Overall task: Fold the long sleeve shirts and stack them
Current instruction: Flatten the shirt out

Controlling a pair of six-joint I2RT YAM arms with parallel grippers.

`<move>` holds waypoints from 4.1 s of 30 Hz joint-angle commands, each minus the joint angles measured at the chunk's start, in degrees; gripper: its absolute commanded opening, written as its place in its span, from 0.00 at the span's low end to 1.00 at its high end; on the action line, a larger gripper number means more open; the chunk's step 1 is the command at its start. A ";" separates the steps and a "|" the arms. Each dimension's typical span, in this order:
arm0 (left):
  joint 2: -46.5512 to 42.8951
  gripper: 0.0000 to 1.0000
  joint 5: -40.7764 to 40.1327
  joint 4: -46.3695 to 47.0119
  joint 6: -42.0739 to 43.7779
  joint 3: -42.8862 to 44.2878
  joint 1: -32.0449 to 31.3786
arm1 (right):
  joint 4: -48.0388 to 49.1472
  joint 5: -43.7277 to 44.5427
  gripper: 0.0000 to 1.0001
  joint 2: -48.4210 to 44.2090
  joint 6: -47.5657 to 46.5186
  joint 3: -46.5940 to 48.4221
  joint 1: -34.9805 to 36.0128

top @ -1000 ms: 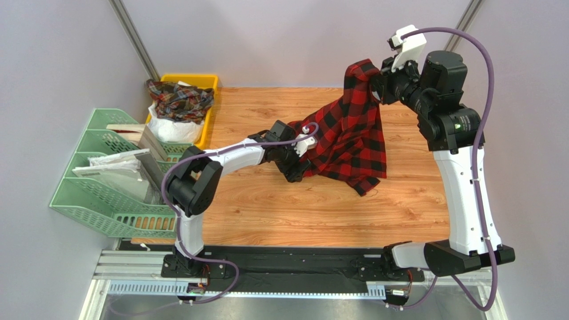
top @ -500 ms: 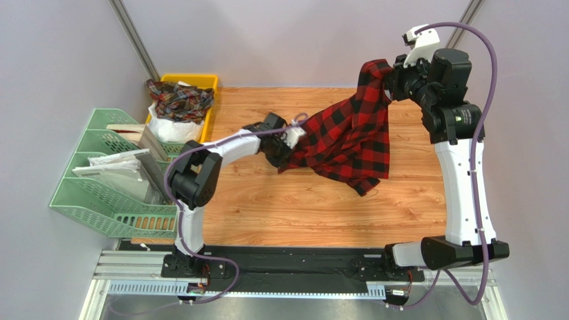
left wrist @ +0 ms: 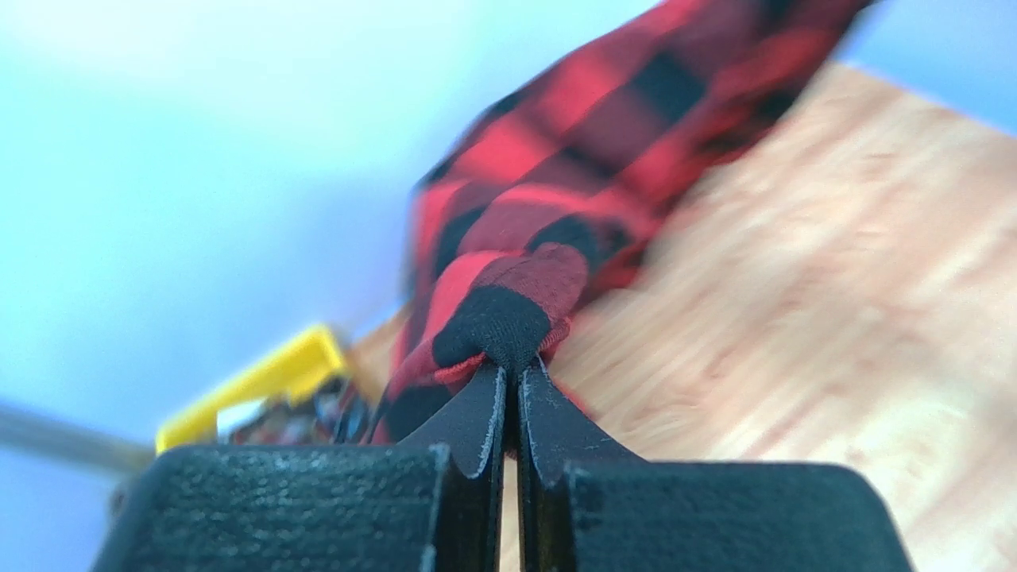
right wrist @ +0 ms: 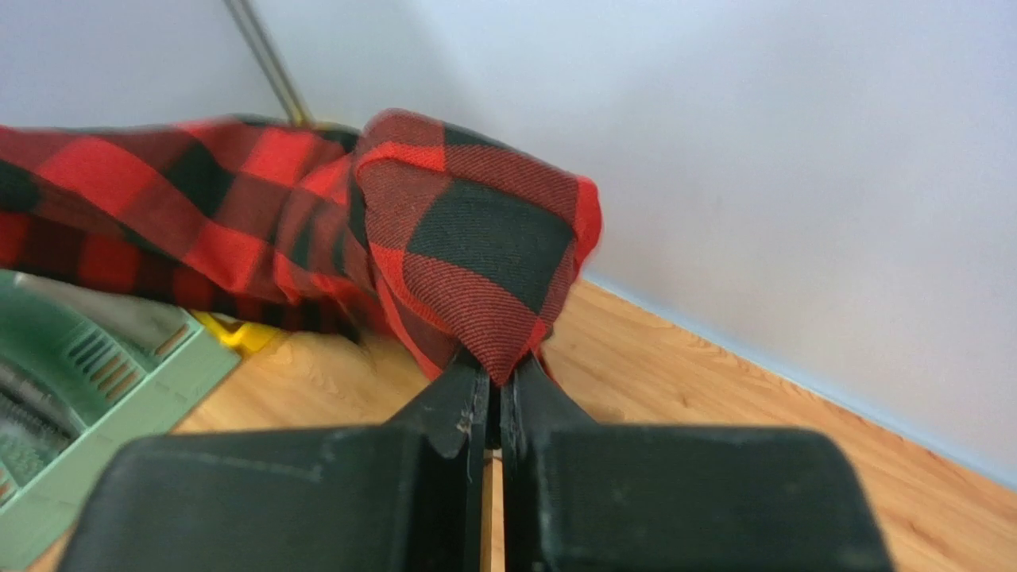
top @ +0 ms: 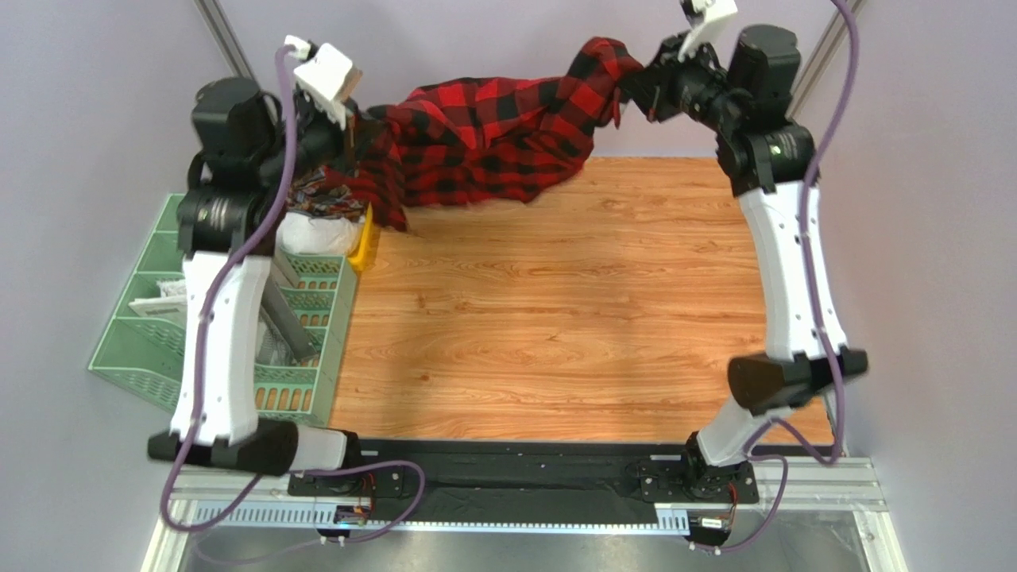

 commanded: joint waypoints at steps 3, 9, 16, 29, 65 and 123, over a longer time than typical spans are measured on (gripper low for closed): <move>-11.19 0.00 10.07 -6.71 8.11 -18.54 -17.55 | 3.72 -4.66 0.00 -18.68 -10.66 -27.30 -8.03; -3.49 0.33 12.69 -8.55 5.57 -30.35 -44.64 | -4.61 -5.99 0.88 -9.13 -22.63 -31.67 -20.52; 0.83 0.99 9.74 -5.77 1.97 -29.02 -34.69 | -37.93 -8.08 1.00 9.09 -32.76 -18.70 -29.12; 33.09 0.65 -19.52 -12.25 13.56 -20.23 -18.85 | -24.94 10.44 0.90 4.43 -22.13 -46.21 -26.06; 17.72 0.17 -6.71 -22.00 7.15 -40.46 -27.82 | -20.52 8.61 0.00 15.94 -18.88 -18.72 -12.62; 34.81 0.40 0.38 -25.08 14.07 -5.18 -5.91 | -23.35 6.77 0.60 6.69 -31.00 -36.53 -12.09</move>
